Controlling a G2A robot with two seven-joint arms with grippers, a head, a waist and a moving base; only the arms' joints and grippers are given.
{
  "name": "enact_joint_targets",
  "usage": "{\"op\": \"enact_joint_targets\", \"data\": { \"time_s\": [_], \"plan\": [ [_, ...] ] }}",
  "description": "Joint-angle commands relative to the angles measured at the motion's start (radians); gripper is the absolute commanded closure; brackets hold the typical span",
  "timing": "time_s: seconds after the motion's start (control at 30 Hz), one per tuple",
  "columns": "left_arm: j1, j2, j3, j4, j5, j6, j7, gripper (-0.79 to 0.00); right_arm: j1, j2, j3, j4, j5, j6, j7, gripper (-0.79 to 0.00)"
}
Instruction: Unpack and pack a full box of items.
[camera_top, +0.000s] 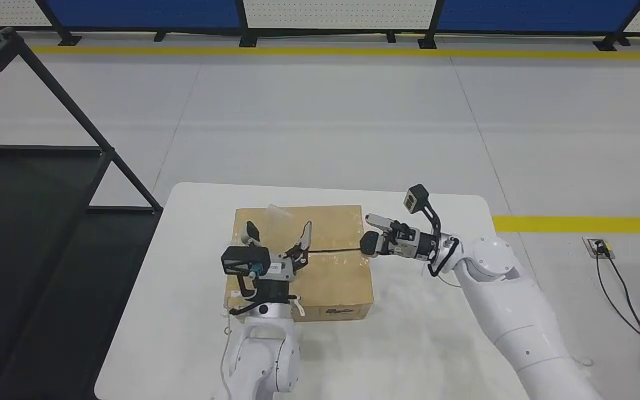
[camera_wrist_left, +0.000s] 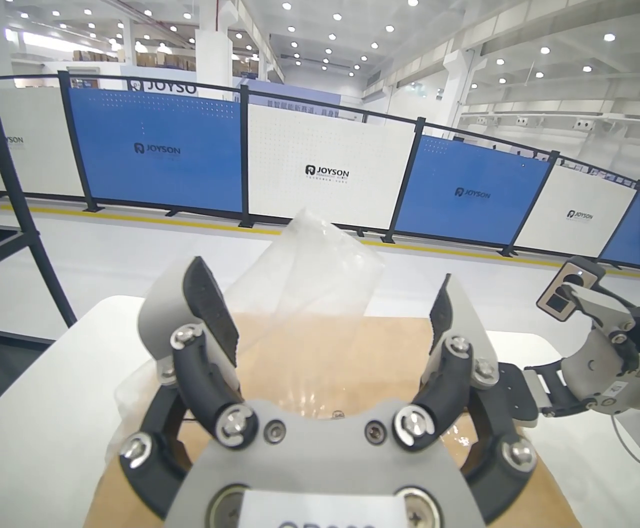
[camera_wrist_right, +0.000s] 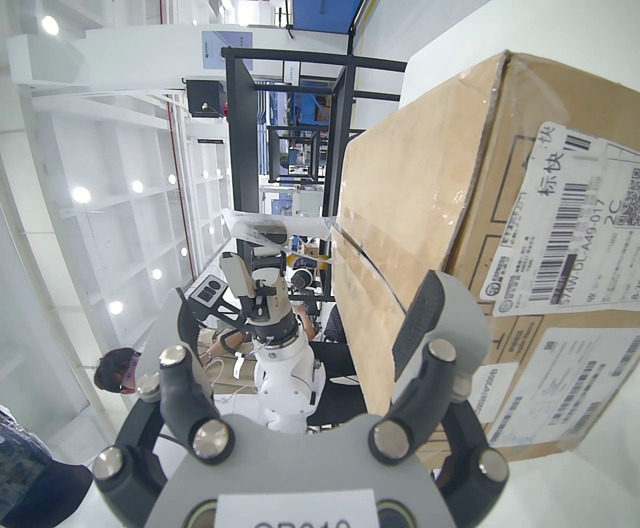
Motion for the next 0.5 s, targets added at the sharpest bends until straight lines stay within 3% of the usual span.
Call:
{"op": "enact_joint_targets", "data": {
  "time_s": [0.0,0.47],
  "plan": [
    [0.002,-0.001,-0.001,-0.005,0.003,-0.003,0.002,-0.785,-0.001,0.001,0.001,-0.003,0.0,0.002,0.0,-0.785],
    [-0.017,-0.009,-0.036,-0.071,-0.012,-0.021,-0.042,-0.785,-0.003,0.004,0.004,-0.005,0.003,0.002,0.0,-0.785]
  ]
}}
